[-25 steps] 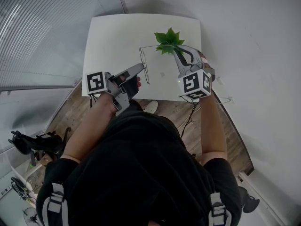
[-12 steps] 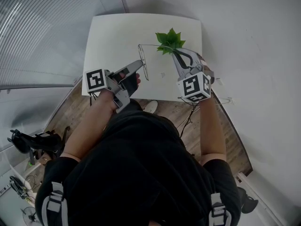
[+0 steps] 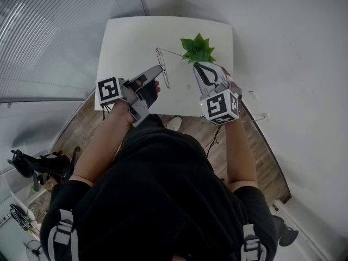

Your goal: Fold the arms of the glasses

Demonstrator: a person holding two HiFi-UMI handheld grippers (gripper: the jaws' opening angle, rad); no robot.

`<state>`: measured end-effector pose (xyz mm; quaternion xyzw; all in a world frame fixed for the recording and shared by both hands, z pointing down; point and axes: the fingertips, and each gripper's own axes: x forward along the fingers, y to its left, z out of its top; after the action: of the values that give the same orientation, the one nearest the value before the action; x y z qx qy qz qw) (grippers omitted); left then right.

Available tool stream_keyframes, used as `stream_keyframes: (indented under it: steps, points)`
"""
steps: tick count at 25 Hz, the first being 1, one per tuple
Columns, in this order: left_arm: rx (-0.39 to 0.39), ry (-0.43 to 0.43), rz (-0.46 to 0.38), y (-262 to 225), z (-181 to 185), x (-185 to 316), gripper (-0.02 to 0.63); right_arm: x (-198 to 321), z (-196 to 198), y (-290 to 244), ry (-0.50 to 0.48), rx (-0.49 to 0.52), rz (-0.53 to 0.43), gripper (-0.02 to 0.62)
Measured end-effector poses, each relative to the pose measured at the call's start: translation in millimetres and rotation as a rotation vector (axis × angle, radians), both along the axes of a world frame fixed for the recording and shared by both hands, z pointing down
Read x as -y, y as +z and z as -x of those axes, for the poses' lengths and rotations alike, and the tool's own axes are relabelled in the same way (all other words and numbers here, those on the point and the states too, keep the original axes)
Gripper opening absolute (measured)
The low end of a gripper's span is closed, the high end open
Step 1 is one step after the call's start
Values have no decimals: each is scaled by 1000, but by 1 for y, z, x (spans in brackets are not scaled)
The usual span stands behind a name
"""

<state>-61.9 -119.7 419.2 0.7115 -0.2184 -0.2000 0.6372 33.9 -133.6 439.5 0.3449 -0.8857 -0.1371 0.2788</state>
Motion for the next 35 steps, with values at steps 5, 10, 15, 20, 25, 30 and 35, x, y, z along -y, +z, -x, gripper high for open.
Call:
stream_keyframes:
  steps: [5,10,15,20,25,30,35]
  points:
    - [-4,-19,-3,-2,8,3,12,-12,15,-5,-14,38,1,26]
    - [-15,-29,-18,-9,10,3,12,-27,25,-11,-27,66,2,26]
    - [-21,-34,-24,-9,11,4,12,-36,33,-11,-31,96,7,25]
    - [-27,-36,-27,-13,12,7,12,-46,44,-14,-49,115,17,26]
    - [-31,-42,-29,-13,12,7,12,-54,54,-14,-67,125,29,28]
    - [-39,-45,-30,-15,10,6,12,-59,58,-12,-85,134,25,29]
    - [-43,-49,-33,-17,8,5,12,-66,63,-12,-102,135,26,32]
